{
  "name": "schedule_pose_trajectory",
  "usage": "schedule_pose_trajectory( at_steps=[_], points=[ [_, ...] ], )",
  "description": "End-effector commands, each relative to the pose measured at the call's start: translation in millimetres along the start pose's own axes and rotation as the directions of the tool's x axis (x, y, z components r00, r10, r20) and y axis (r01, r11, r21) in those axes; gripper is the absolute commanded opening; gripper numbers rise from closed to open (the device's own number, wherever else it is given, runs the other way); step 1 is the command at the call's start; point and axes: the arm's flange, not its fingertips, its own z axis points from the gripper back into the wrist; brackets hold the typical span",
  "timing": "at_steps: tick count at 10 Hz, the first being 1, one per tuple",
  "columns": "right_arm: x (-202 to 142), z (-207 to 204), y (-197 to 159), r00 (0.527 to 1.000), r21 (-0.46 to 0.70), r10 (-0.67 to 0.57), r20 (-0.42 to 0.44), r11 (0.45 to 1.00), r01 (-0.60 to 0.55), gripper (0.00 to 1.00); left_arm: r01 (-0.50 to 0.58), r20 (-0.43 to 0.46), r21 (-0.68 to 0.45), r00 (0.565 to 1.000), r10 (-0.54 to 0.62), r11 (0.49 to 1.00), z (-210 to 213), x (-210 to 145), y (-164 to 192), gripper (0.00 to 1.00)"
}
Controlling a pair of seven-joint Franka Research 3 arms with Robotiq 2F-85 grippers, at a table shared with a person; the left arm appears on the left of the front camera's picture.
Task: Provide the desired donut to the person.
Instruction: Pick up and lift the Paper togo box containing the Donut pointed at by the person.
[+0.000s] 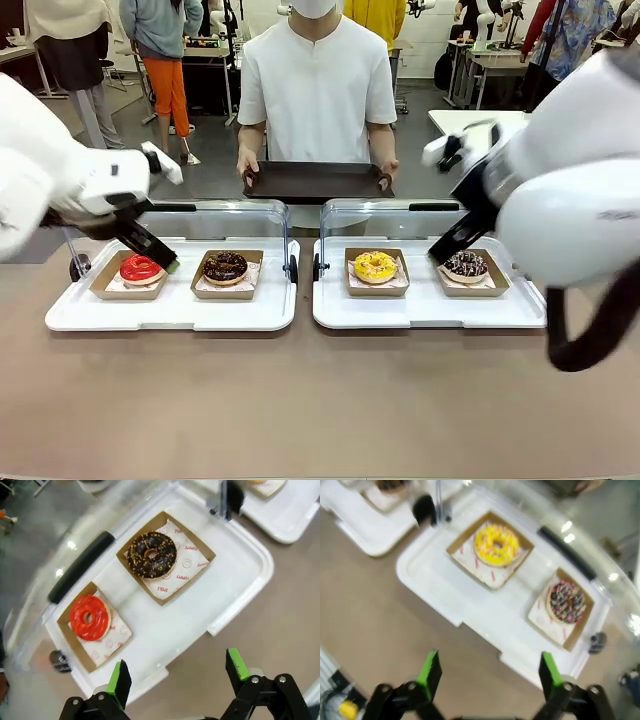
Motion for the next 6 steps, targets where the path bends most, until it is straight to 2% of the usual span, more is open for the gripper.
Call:
schedule_pose_trajectory(
  at_steps=[1, 3, 4, 5, 6],
  points=[
    [-15, 77, -8, 0.999, -0.047, 0.028, -0.042, 0.998, -0.03, 1.0, 0.048, 0.026, -0.006, 0.999, -0.048, 0.999, 82, -3, -6, 1.0],
    [-19, 114, -10, 1.0, -0.029, 0.009, -0.03, 1.0, -0.01, 1.0, 0.038, 0.032, 0.087, 0.999, -0.041, 0.995, 125, 6, -10, 1.0],
    [-18, 110, -15, 0.999, -0.068, -0.015, -0.035, 0.998, 0.013, 1.0, 0.0, 0.066, 0.192, 0.998, -0.013, 0.981, 123, 14, -5, 1.0],
    [-21, 114, -5, 1.0, -0.043, -0.007, -0.021, 0.999, 0.006, 1.0, 0.041, 0.046, 0.033, 0.998, -0.042, 0.999, 120, 1, -10, 1.0],
    [-21, 114, -5, 1.0, -0.043, -0.007, -0.021, 0.999, 0.006, 1.0, 0.041, 0.046, 0.033, 0.998, -0.042, 0.999, 120, 1, -10, 1.0]
  ],
)
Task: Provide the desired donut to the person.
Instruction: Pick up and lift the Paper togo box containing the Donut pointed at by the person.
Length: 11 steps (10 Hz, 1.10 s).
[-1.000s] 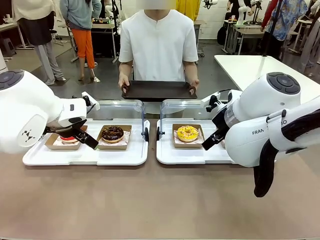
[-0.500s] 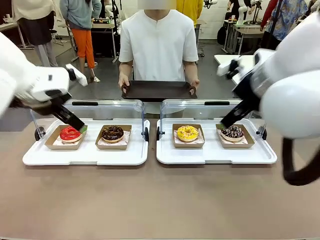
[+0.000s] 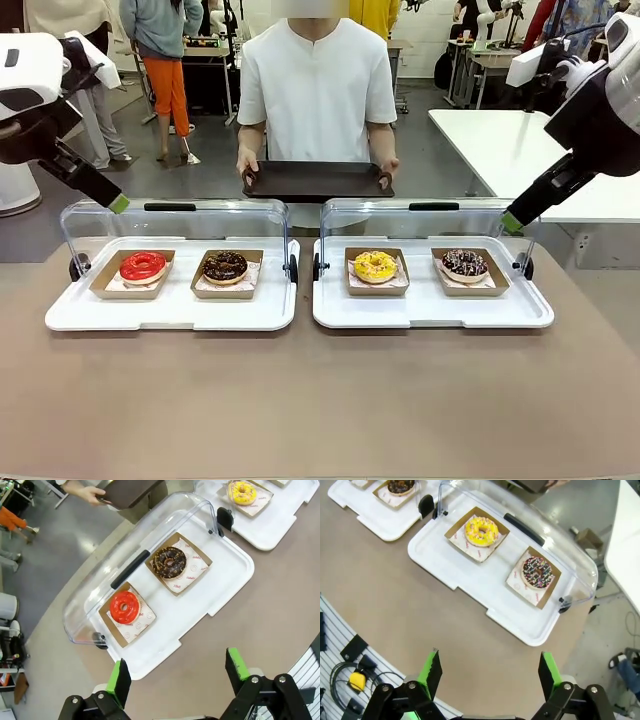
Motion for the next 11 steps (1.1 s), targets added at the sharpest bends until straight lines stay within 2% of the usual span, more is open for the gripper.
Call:
schedule_pose_trajectory(
  at_steps=[1, 2, 3, 4, 5, 6, 7, 8, 9, 11],
  points=[
    [0, -12, 3, 1.0, 0.006, 0.007, 0.001, 1.0, -0.007, 1.0, 0.002, -0.01, -0.044, 1.0, -0.002, 0.999, -14, -5, -2, 1.0],
    [0, 0, 0, 1.0, 0.0, 0.0, 0.0, 1.0, 0.0, 1.0, 0.0, 0.0, 0.0, 1.0, 0.0, 1.0, 0, 0, 0, 1.0],
    [5, 0, -40, 0.998, 0.357, -0.022, -0.057, 0.933, 0.041, 1.0, -0.015, -0.026, -0.122, 1.0, 0.012, 0.992, -6, 6, 40, 1.0],
    [2, -4, -88, 0.995, 0.588, -0.071, -0.073, 0.802, 0.1, 1.0, -0.027, 0.01, -0.316, 0.999, 0.032, 0.948, -3, 1, 66, 1.0],
    [-8, -7, -112, 0.997, 0.693, -0.063, -0.04, 0.718, 0.073, 1.0, 0.0, 0.048, -0.434, 0.999, 0.023, 0.901, -4, -9, 79, 1.0],
    [-12, -6, -130, 0.999, 0.762, -0.042, 0.001, 0.647, 0.027, 1.0, 0.05, 0.064, -0.57, 0.998, -0.016, 0.82, -3, -8, 96, 1.0],
    [-18, -5, -148, 0.998, 0.802, -0.027, 0.05, 0.597, -0.024, 1.0, 0.076, 0.099, -0.653, 0.995, -0.014, 0.753, 0, -10, 110, 1.0],
    [-27, -3, -165, 0.99, 0.845, -0.01, 0.144, 0.521, -0.117, 1.0, 0.145, 0.169, -0.743, 0.985, -0.026, 0.653, 1, -19, 130, 1.0],
    [-32, -3, -174, 0.97, 0.846, 0.011, 0.244, 0.486, -0.219, 1.0, 0.205, 0.227, -0.769, 0.973, -0.042, 0.606, -1, -17, 155, 1.0],
    [-42, -5, -190, 0.937, 0.818, 0.033, 0.347, 0.478, -0.32, 1.0, 0.268, 0.321, -0.748, 0.947, -0.022, 0.607, -10, -15, 181, 1.0]
  ],
)
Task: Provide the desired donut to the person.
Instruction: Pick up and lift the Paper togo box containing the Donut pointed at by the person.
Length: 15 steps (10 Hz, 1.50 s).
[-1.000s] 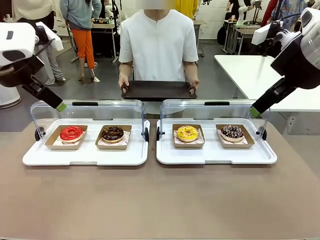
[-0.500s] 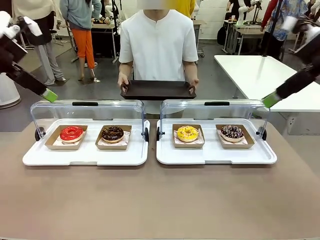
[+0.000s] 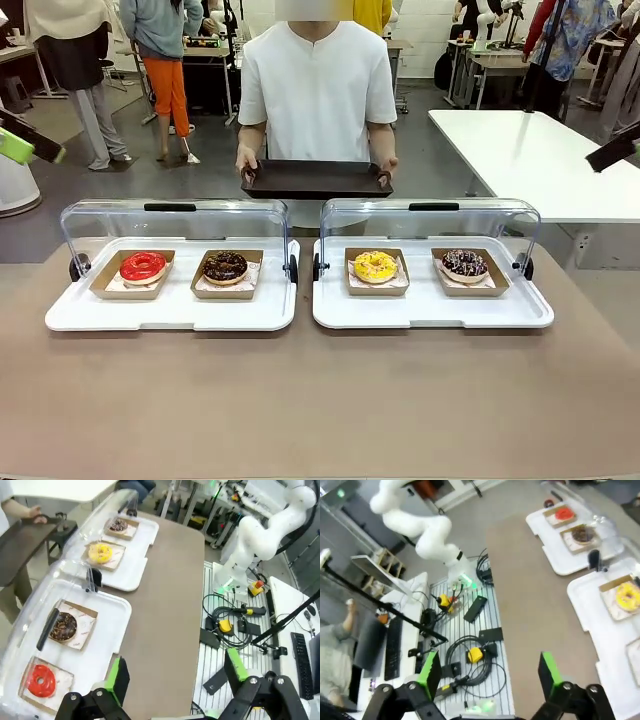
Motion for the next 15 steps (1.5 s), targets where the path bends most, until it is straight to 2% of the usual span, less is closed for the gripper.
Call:
schedule_pose_trajectory(
  at_steps=[1, 2, 3, 4, 5, 7, 9, 11, 15],
  points=[
    [-11, 9, -18, 0.998, -0.035, 0.037, -0.058, 0.999, -0.039, 1.0, 0.016, 0.036, 0.029, 0.999, -0.017, 0.999, -2, -13, 16, 1.0],
    [-19, 10, -19, 0.993, -0.06, 0.047, -0.111, 0.997, -0.054, 1.0, 0.02, 0.075, 0.053, 0.997, -0.024, 0.998, -8, -35, 3, 1.0],
    [-21, 12, -24, 0.994, -0.133, 0.031, -0.105, 0.99, -0.045, 1.0, 0.037, 0.081, 0.057, 0.996, -0.042, 0.998, -6, -35, 9, 1.0],
    [-19, 12, -28, 0.996, -0.18, 0.028, -0.088, 0.983, -0.044, 1.0, 0.055, 0.073, 0.054, 0.996, -0.058, 0.997, -4, -28, 19, 1.0],
    [-17, 13, -28, 0.999, -0.231, 0.025, -0.037, 0.972, -0.033, 1.0, 0.079, 0.078, 0.061, 0.994, -0.083, 0.995, -2, -27, 21, 1.0],
    [-13, 18, -29, 1.0, -0.294, 0.015, 0.025, 0.956, -0.007, 1.0, 0.139, 0.063, 0.08, 0.988, -0.144, 0.987, 2, -28, 16, 1.0],
    [-11, 22, -29, 0.997, -0.303, 0.052, 0.054, 0.952, -0.033, 1.0, 0.194, 0.042, 0.083, 0.979, -0.198, 0.977, 10, -19, 21, 1.0],
    [-12, 23, -29, 0.998, -0.304, 0.05, 0.043, 0.952, -0.034, 1.0, 0.204, 0.043, 0.109, 0.977, -0.209, 0.973, 11, -27, 12, 1.0],
    [-15, 31, -24, 0.998, -0.34, 0.049, 0.04, 0.94, -0.032, 1.0, 0.217, 0.017, 0.135, 0.975, -0.221, 0.967, 19, -24, 16, 1.0]
  ],
)
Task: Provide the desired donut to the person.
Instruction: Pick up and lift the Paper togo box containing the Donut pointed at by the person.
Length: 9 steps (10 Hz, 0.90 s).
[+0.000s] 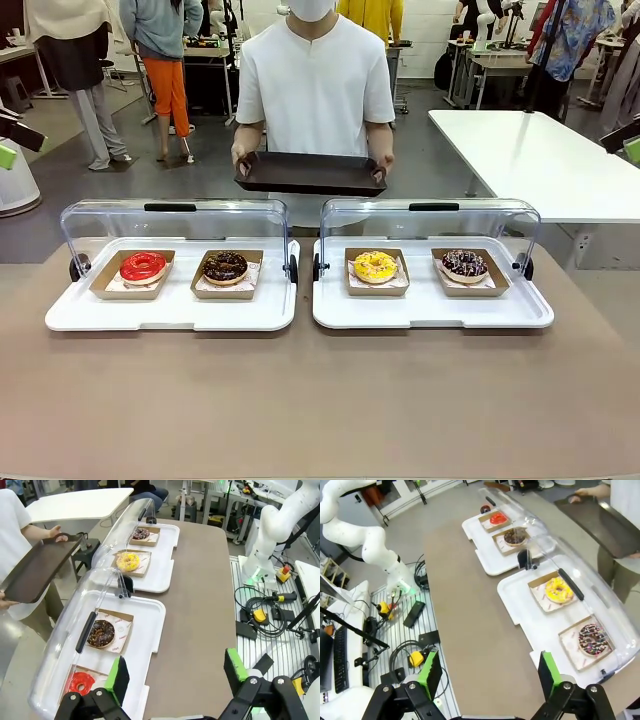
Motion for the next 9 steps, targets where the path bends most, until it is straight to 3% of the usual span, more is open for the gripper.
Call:
schedule_pose_trajectory(
  at_steps=[1, 3, 7, 9],
  points=[
    [-8, 8, 7, 1.0, -0.068, -0.003, 0.023, 0.998, 0.005, 1.0, 0.031, -0.033, 0.016, 0.999, -0.031, 0.999, 5, 9, 12, 1.0],
    [-16, 26, 11, 0.997, -0.125, -0.029, 0.069, 0.991, 0.038, 1.0, 0.028, -0.052, 0.028, 0.998, -0.027, 0.999, 7, 15, 21, 1.0],
    [-19, 27, 12, 0.999, -0.107, -0.021, 0.036, 0.994, 0.024, 1.0, 0.022, -0.065, 0.061, 0.998, -0.018, 0.998, 9, 11, 15, 1.0],
    [-18, 39, 12, 0.998, -0.12, -0.022, 0.052, 0.992, 0.028, 1.0, 0.015, -0.03, 0.025, 0.999, -0.014, 1.0, 8, 15, 18, 1.0]
  ],
)
